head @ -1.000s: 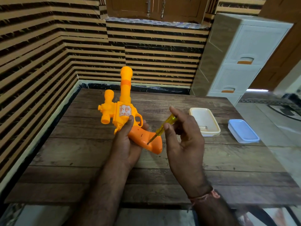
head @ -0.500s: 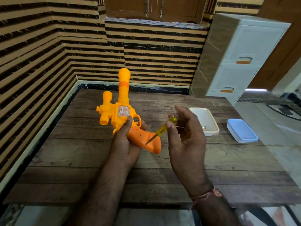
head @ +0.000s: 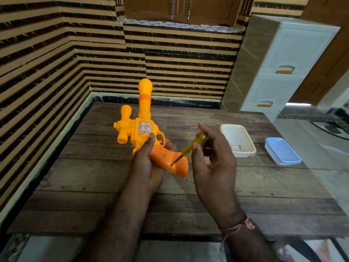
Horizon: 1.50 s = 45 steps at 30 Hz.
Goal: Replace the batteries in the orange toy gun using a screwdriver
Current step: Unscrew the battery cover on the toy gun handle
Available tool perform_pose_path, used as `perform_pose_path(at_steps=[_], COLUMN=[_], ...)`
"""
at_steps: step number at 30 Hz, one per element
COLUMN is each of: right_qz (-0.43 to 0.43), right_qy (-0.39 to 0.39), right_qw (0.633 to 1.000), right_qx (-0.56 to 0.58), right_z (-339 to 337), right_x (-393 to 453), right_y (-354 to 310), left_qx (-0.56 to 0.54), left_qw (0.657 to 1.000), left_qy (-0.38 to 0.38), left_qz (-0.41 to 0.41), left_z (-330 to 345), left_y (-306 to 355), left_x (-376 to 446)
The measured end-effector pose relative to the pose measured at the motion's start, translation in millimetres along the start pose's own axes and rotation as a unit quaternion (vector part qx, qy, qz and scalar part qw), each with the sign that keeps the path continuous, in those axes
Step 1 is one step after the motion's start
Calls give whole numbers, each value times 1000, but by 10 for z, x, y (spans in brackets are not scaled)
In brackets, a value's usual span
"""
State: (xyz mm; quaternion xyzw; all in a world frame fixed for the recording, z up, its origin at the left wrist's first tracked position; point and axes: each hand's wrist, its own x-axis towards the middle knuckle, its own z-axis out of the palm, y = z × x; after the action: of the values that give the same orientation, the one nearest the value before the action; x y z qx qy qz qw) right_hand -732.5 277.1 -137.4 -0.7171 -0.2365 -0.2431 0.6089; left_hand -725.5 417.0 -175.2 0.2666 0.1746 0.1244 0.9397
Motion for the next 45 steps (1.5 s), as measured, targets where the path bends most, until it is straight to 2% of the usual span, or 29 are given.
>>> perform_pose_path(at_steps=[6,11,17,23,27,34,39,45], right_qz=[-6,-20,8,-23,-10,24,8,22], right_qy=[-20,7,4,7,23,15,31,4], right_qw=[1000,1000,1000,1000,1000,999,999,998], right_qx=[9,5,30,-9,-2,34,24,56], right_z=[11,-9,1,-7,-18,-16,-2,-6], right_x=[7,33,29,29,32,17,23,14], right_y=[-25,4,-27,-24,7,3,46,21], left_qx=[9,12,7,17,-11,23,21,17], left_qw=[1000,1000,1000,1000,1000,1000,1000,1000], left_qy=[-9,-8,5,-16,-12,-2,5,3], left_qz=[1,3,-2,-1,-10,3,1,-1], left_z=[5,-4,8,14,2,-10,-37,-14], left_y=[17,6,11,-5,-17,-7,-24,-26], left_x=[-17,-8,-16,-23,-16,-3,16,5])
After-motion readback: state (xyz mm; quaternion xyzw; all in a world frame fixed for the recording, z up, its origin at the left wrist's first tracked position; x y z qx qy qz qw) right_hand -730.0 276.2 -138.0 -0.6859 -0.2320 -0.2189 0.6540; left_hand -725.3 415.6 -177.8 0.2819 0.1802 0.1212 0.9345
